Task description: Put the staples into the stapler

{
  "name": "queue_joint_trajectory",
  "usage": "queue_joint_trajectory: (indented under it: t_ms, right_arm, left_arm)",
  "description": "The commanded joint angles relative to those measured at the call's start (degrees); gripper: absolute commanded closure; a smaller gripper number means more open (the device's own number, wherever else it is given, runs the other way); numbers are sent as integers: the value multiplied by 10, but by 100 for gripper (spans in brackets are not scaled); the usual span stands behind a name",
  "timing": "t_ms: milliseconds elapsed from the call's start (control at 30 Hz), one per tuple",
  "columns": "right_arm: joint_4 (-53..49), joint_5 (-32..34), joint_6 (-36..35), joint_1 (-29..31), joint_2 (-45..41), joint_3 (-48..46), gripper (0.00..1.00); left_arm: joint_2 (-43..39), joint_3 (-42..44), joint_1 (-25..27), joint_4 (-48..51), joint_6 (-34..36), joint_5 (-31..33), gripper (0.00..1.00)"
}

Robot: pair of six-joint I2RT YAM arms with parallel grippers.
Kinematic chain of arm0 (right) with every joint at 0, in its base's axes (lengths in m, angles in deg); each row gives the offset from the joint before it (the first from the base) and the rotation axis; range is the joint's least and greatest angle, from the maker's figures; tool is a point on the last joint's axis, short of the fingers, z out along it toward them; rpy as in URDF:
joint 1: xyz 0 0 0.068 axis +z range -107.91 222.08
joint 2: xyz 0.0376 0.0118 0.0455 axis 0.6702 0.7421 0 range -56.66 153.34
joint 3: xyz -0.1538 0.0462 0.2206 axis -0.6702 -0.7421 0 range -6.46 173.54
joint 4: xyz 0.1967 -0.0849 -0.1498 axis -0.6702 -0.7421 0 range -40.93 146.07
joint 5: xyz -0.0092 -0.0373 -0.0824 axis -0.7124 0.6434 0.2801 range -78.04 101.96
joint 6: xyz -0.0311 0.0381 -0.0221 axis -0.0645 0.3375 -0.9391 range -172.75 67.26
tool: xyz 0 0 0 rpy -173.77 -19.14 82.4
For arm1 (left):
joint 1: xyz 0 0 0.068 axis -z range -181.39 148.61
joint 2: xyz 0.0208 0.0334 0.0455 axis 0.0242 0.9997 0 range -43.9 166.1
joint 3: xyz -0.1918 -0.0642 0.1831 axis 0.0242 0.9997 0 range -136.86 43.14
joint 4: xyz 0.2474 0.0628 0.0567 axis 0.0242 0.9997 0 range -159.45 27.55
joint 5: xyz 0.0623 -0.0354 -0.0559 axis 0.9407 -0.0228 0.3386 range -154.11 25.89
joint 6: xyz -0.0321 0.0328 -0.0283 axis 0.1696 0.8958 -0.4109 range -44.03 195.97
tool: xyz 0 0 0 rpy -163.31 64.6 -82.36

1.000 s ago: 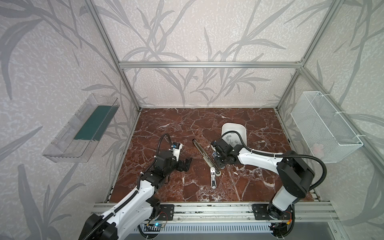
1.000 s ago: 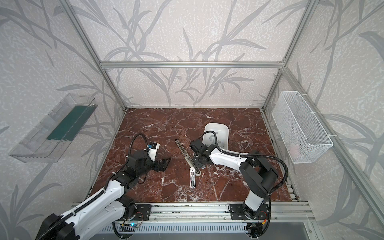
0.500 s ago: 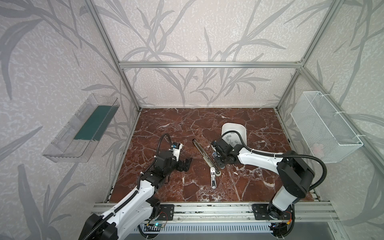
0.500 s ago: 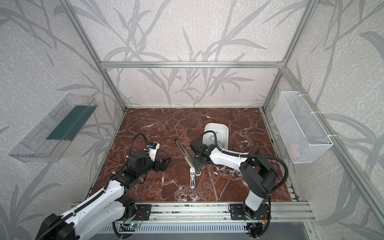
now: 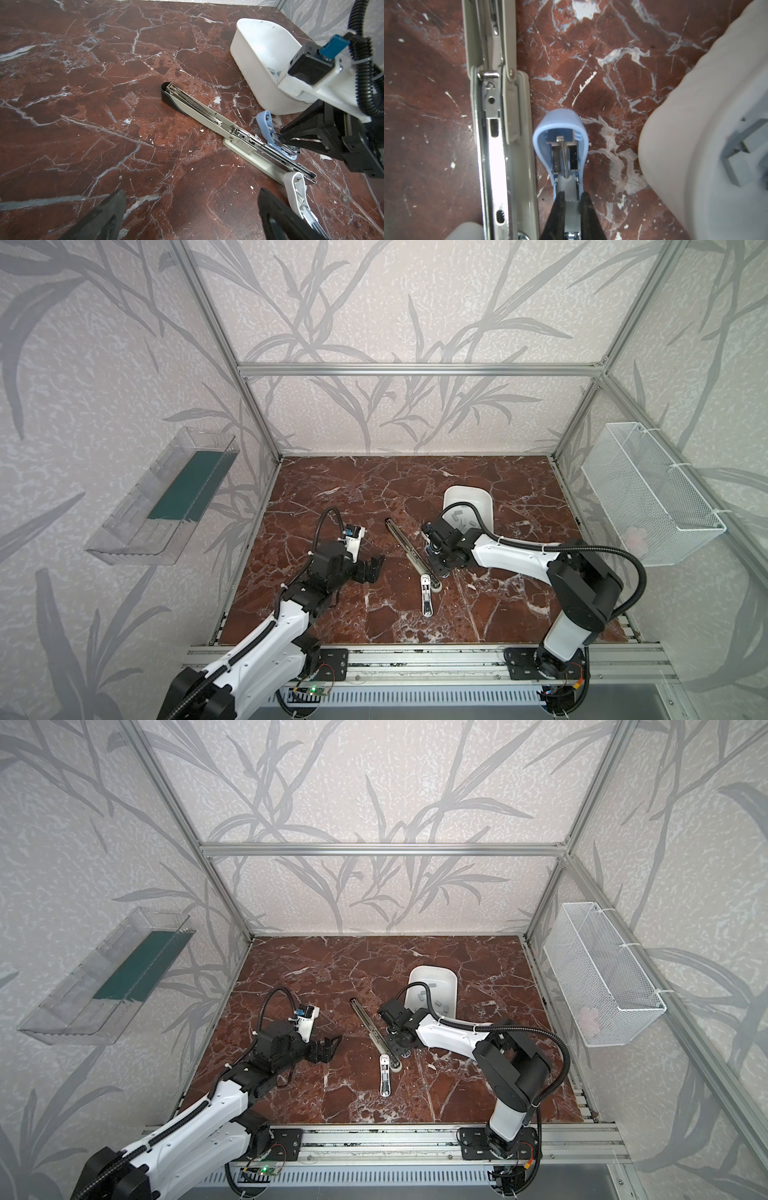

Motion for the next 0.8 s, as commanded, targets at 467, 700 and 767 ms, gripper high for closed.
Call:
queue_joint_trajectory:
  t_ms: [467,700,767]
  right_arm:
    - [-15,14,-1,1,-9,8,93]
    - [-10,18,-3,9,-38,1,93]
    - [-11,17,-2,10,-36,2,93]
  left_arm:
    - [-2,-3,-2,-8,1,-7,1]
    - [-1,-3,-2,-8,3,-8,1]
    - [-2,-3,-2,-8,2,-9,1]
